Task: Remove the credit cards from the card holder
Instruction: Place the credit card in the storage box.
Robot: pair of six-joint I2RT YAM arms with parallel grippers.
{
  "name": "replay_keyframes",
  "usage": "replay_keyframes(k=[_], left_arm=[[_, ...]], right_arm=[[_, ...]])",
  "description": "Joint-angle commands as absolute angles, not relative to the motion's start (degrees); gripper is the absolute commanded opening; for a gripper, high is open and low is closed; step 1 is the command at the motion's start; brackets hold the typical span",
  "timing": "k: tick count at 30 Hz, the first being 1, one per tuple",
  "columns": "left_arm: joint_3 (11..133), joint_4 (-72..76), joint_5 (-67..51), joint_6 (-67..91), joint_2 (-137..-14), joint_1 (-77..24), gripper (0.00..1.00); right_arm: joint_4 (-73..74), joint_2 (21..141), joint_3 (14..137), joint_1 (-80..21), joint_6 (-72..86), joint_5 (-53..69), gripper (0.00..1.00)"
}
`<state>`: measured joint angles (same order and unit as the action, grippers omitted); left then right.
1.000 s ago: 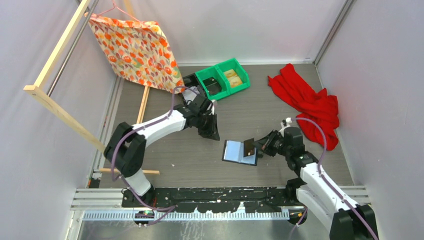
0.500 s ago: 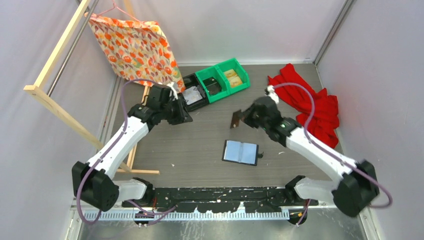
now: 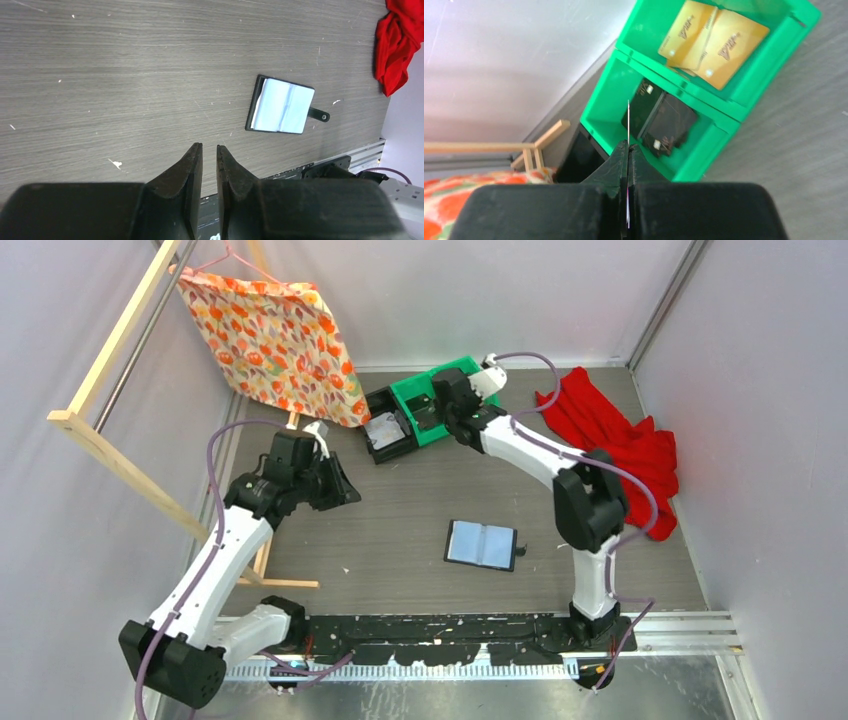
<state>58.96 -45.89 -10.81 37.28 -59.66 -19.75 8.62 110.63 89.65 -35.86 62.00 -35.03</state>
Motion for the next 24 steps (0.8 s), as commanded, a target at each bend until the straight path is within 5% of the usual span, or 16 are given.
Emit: replay_keyframes(k=[1,24], left_arm=[[57.87,-47.83,-9.74,37.83,-57.01,-19.34,0.19],[56.54,-52.0,-8.94,38.3,-53.66,-19.16,0.2]], right_arm=[[4.15,117.09,99.74,-37.36,62.94,-45.1,0.01],[11.47,141.66,128.04,-38.58,65.56,-55.81,0.01]])
